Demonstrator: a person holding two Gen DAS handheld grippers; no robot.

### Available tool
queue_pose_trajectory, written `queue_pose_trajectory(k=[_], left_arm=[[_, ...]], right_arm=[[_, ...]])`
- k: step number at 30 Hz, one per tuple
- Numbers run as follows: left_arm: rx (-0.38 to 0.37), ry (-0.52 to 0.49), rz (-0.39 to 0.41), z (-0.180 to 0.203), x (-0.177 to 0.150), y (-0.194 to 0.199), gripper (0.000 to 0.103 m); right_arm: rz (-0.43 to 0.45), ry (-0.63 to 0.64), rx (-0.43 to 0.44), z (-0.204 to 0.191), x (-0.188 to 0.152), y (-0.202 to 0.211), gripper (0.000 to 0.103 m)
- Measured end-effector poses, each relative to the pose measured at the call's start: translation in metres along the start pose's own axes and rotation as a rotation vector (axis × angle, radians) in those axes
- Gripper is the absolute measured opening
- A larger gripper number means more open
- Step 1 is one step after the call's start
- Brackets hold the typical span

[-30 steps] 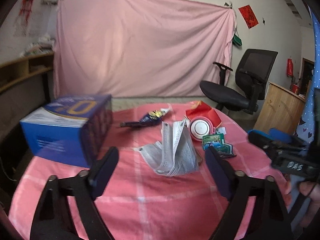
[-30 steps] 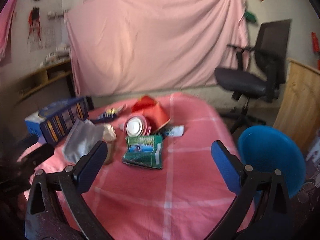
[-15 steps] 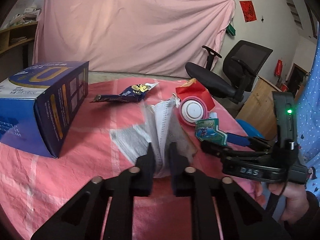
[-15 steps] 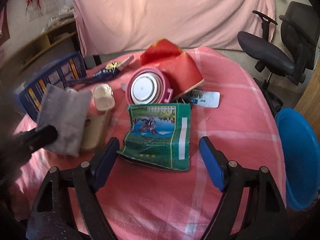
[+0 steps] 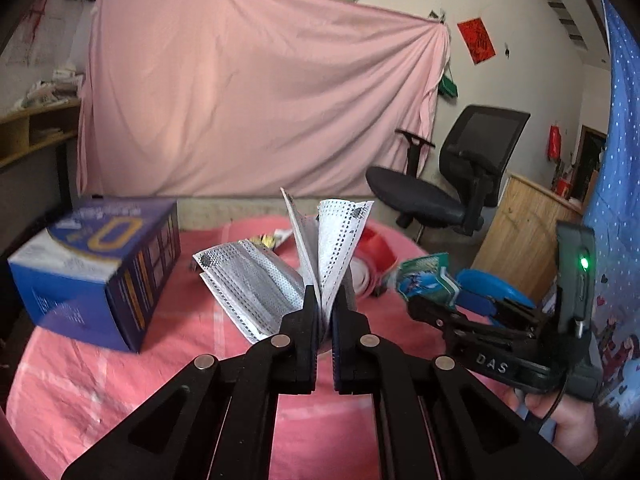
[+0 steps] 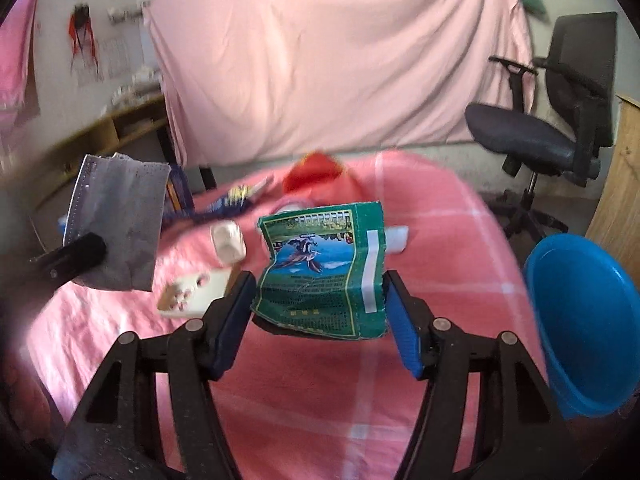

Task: Collect trash
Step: 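Grasp the green wrapper with the right tool while the left tool grasps the grey mask, then carry mask and wrapper to the blue basin and open both tools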

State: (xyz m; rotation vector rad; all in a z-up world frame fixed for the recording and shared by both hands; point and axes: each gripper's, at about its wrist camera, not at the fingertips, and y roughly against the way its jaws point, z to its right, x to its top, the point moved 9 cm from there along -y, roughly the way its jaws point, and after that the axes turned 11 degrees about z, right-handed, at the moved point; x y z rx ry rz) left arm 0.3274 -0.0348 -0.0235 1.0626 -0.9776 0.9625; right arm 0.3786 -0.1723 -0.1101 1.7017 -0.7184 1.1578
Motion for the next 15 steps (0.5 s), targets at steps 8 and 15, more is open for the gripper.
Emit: queue_pose_trajectory(k=[8, 15], left_arm=[[-0.018, -0.040, 0.087, 0.050, 0.034, -0.003, 0.004], [-0.129, -0.092, 0.126, 0.124, 0.047, -0.028, 0.004]], right_arm=[[0.278, -0.009, -0.070, 0.034, 0.065, 0.064, 0.088], [0.453, -0.042, -0.232, 0.097, 0.096, 0.116, 0.088]])
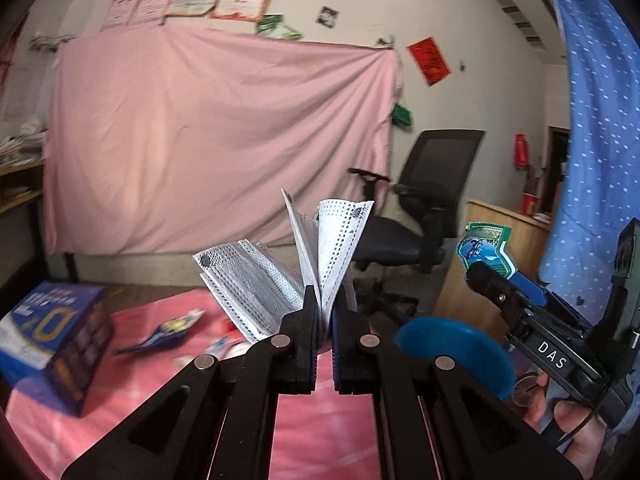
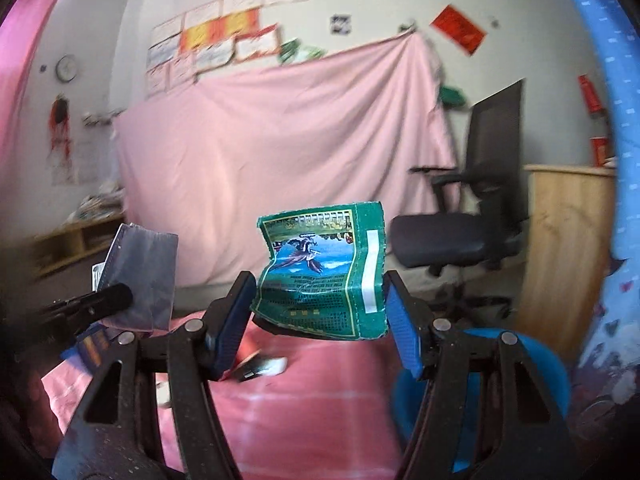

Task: Collect trash
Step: 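Carry mask and wrapper to the blue basin and open both tools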

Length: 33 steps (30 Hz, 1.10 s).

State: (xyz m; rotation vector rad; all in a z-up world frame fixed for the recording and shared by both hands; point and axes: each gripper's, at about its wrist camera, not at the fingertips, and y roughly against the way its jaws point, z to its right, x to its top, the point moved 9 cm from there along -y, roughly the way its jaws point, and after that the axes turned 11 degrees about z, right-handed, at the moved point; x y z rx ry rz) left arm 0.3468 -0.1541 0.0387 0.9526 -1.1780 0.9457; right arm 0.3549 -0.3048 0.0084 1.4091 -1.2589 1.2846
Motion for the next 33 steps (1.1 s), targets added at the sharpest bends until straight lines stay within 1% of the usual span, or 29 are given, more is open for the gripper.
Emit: queue_pose_trajectory(k=[1, 2, 3, 4, 6, 7, 8, 9, 10, 11, 16, 18, 19, 20, 22, 25, 27, 28, 30, 32, 33], left_arm=[[-0.018, -0.002, -0.002, 0.008, 0.000, -0.008, 0.004], [-0.041, -0.005, -0.005, 0.018, -0.001, -0.016, 0.004], [-0.060, -0.007, -0.007, 0.027, -0.002, -0.022, 0.004], [-0.084, -0.011, -0.011, 0.038, -0.003, -0.032, 0.004], [-0.130, -0.010, -0.028, 0.062, -0.010, -0.051, 0.004], [-0.150, -0.003, -0.039, 0.070, -0.013, -0.059, 0.004], [-0.173, 0.005, -0.052, 0.081, -0.018, -0.069, 0.004], [-0.194, 0.011, -0.067, 0.094, -0.024, -0.079, 0.004], [-0.208, 0.012, -0.081, 0.105, -0.027, -0.086, 0.004], [-0.225, 0.012, -0.102, 0.116, -0.035, -0.097, 0.004], [-0.285, 0.015, -0.217, 0.156, -0.073, -0.139, 0.004], [-0.295, 0.018, -0.266, 0.164, -0.090, -0.154, 0.003], [-0.299, 0.024, -0.290, 0.168, -0.098, -0.162, 0.004], [-0.304, 0.028, -0.314, 0.171, -0.105, -0.168, 0.004], [-0.310, 0.040, -0.364, 0.174, -0.119, -0.179, 0.004], [-0.312, 0.062, -0.432, 0.174, -0.137, -0.194, 0.004], [-0.299, 0.078, -0.474, 0.173, -0.148, -0.202, 0.005], [-0.295, 0.083, -0.491, 0.175, -0.149, -0.201, 0.006], [-0.287, 0.098, -0.521, 0.171, -0.154, -0.203, 0.009], [-0.279, 0.109, -0.527, 0.162, -0.155, -0.201, 0.022], [-0.276, 0.115, -0.523, 0.160, -0.154, -0.201, 0.026]], right_arm=[[0.000, 0.000, 0.000, 0.000, 0.000, 0.000, 0.088], [0.009, -0.006, -0.018, 0.009, 0.003, 0.001, 0.088], [0.026, -0.020, -0.065, 0.030, 0.008, 0.003, 0.088], [0.026, -0.020, -0.065, 0.030, 0.008, 0.003, 0.088], [0.034, -0.028, -0.119, 0.052, 0.010, 0.008, 0.088], [0.023, -0.031, -0.176, 0.079, 0.005, 0.013, 0.088], [0.023, -0.031, -0.176, 0.079, 0.005, 0.013, 0.088], [0.007, -0.039, -0.202, 0.092, 0.000, 0.013, 0.088], [-0.029, -0.055, -0.242, 0.116, -0.011, 0.015, 0.088], [-0.029, -0.055, -0.242, 0.116, -0.011, 0.015, 0.088], [-0.156, -0.132, -0.310, 0.171, -0.056, 0.015, 0.088], [-0.195, -0.172, -0.322, 0.186, -0.070, 0.016, 0.088], [-0.234, -0.215, -0.334, 0.199, -0.083, 0.013, 0.088], [-0.234, -0.215, -0.334, 0.199, -0.083, 0.013, 0.088], [-0.270, -0.245, -0.339, 0.207, -0.096, 0.011, 0.089], [-0.312, -0.255, -0.349, 0.213, -0.108, 0.013, 0.089], [-0.346, -0.281, -0.358, 0.217, -0.120, 0.014, 0.090], [-0.346, -0.281, -0.358, 0.217, -0.120, 0.014, 0.091], [-0.365, -0.294, -0.362, 0.220, -0.123, 0.007, 0.091], [-0.373, -0.297, -0.362, 0.220, -0.125, 0.007, 0.091], [-0.376, -0.297, -0.363, 0.221, -0.126, 0.006, 0.091]])
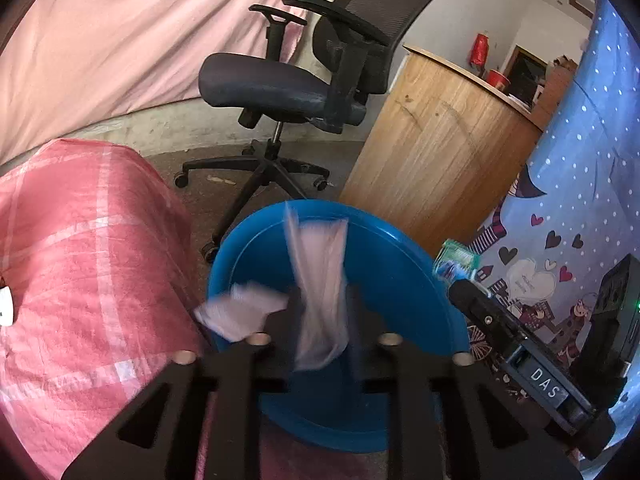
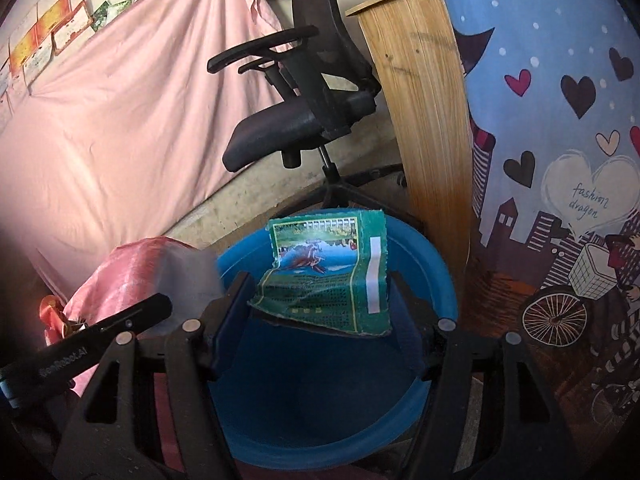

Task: Collect trash
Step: 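Carry mask and wrapper to the blue basin and open both tools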

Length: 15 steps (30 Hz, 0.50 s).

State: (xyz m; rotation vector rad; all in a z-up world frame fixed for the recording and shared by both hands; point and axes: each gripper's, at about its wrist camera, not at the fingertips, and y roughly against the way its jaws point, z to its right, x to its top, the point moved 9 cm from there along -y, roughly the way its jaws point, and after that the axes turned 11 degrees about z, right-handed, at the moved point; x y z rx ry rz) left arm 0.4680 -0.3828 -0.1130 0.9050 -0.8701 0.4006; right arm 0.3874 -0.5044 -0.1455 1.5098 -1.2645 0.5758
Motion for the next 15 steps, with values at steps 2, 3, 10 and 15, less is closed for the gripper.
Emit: queue_pose_trajectory(k=[2, 3, 10, 15], left_arm=[[0.000, 0.011, 0.022, -0.002, 0.003, 0.007, 0.032], [0.004, 0.011, 0.030, -0.003, 0.004, 0.009, 0.032], [0.059, -0.021, 0.121, -0.004, 0.015, 0.044, 0.034], [0.119, -0.032, 0.265, -0.016, 0.029, 0.091, 0.050]], right_arm=[[-0.004, -0.004, -0.001, 0.000, -0.001, -0.001, 0.092], [-0.007, -0.007, 0.001, 0.000, 0.001, -0.003, 0.093], [0.047, 0.020, 0.019, -0.012, 0.010, 0.007, 0.098], [0.150, 0.056, 0.083, -0.040, 0.031, 0.027, 0.103]])
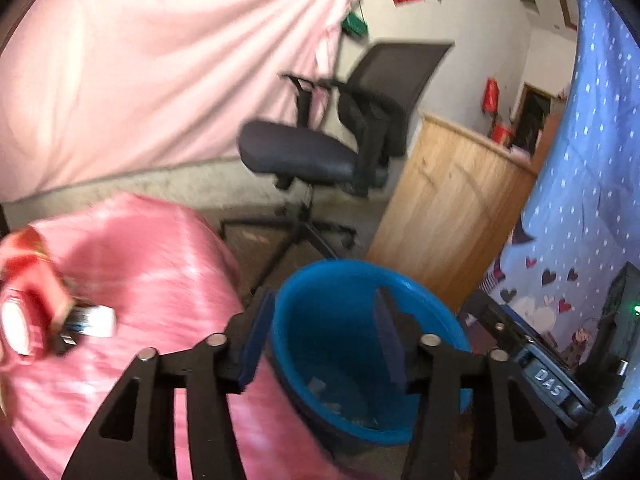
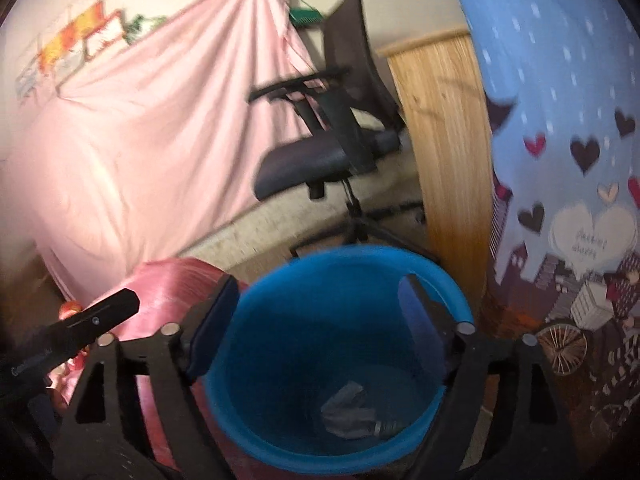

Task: Collect trash
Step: 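Carry mask and wrapper to the blue basin and open both tools, then grasp the white phone case with the left tool while the right tool grasps the pink lid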

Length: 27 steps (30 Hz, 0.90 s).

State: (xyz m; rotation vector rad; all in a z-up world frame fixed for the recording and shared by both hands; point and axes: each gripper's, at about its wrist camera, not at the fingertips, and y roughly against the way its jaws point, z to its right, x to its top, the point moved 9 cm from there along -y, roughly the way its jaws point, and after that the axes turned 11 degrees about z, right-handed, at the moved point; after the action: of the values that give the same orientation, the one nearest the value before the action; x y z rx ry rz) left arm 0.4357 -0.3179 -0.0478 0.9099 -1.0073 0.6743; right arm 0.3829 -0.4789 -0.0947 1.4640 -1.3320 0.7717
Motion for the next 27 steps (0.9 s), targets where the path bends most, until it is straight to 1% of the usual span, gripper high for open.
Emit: queue_pose_trajectory(k=[2, 3, 6, 8, 10, 11, 13, 17, 21, 24, 27], left_arm=[[0.032, -0.008, 0.045, -0.010, 0.008, 0.016, 0.056], [0.044, -0.027, 0.061, -0.015, 0.011, 0.024, 0.057], [0.096, -0.028, 0.096, -0.036, 0.017, 0.047, 0.065], [0.132, -0.013, 0.126, -0.052, 0.022, 0.063, 0.082], [0.168, 0.008, 0.167, -0.068, 0.027, 0.081, 0.087], [0.183, 0.019, 0.184, -0.076, 0.028, 0.090, 0.092], [0.224, 0.035, 0.212, -0.093, 0.029, 0.109, 0.098], [0.297, 0.028, 0.280, -0.122, 0.032, 0.148, 0.099], [0.380, -0.006, 0.335, -0.148, 0.028, 0.191, 0.099], [0.440, -0.017, 0.365, -0.168, 0.023, 0.216, 0.099], [0.482, -0.020, 0.379, -0.185, 0.014, 0.234, 0.099]], right_arm=[[0.048, 0.021, 0.027, -0.014, 0.010, 0.011, 0.103], [0.070, 0.028, 0.040, -0.020, 0.014, 0.016, 0.103], [0.140, 0.053, 0.096, -0.047, 0.027, 0.033, 0.103], [0.175, 0.080, 0.129, -0.066, 0.032, 0.041, 0.103], [0.210, 0.113, 0.162, -0.087, 0.035, 0.050, 0.103], [0.219, 0.124, 0.174, -0.095, 0.036, 0.052, 0.103], [0.237, 0.141, 0.200, -0.111, 0.036, 0.056, 0.103], [0.258, 0.156, 0.271, -0.147, 0.033, 0.066, 0.103], [0.285, 0.184, 0.312, -0.182, 0.027, 0.073, 0.103], [0.292, 0.198, 0.351, -0.206, 0.018, 0.077, 0.103], [0.290, 0.205, 0.391, -0.231, 0.006, 0.081, 0.103]])
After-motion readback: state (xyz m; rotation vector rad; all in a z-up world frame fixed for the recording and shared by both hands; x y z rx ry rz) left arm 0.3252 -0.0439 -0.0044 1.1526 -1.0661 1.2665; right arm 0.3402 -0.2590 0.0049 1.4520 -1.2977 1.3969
